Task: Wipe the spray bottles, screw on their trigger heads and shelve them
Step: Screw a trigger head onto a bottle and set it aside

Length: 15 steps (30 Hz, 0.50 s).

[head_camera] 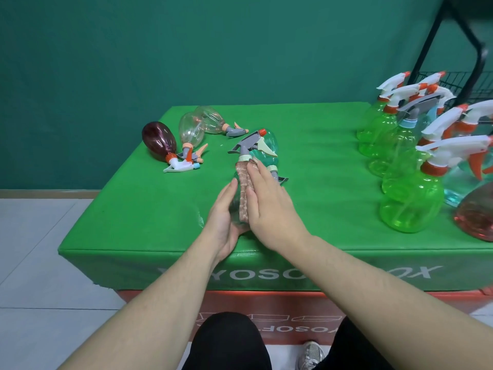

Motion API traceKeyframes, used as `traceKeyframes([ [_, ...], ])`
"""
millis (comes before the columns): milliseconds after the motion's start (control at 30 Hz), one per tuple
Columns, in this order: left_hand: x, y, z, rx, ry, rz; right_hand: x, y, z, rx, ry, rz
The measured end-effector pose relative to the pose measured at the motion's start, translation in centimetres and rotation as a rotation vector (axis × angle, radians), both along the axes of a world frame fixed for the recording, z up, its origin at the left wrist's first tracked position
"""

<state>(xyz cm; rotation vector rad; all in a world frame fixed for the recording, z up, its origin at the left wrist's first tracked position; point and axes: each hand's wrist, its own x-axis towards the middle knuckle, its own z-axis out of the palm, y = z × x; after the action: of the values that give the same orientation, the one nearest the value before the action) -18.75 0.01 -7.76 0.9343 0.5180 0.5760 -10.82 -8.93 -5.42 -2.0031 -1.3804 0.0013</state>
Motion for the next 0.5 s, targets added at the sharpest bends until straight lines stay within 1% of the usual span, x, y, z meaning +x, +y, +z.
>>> traceKeyframes([
  [200, 0.4, 0.2, -0.7, -0.046, -0.009, 0.096, -1.4, -2.3, -1.4, -0.041, -0.084, 0.052],
  [300, 0.4, 0.2, -0.6, -0.032, -0.002, 0.084, -1.5, -2.9, -1.9, -0.041, -0.113, 0.057],
  [400, 0.3, 0.1, -0.6, 0.012, 0.007, 0.102, -1.3, -3.0, -1.9, -0.023, -0.105, 0.069],
  [500, 0.2, 0.2, -0.4, 0.004, -0.011, 0.064, -1.3, -2.3, -1.7, 0.028, -0.068, 0.070],
])
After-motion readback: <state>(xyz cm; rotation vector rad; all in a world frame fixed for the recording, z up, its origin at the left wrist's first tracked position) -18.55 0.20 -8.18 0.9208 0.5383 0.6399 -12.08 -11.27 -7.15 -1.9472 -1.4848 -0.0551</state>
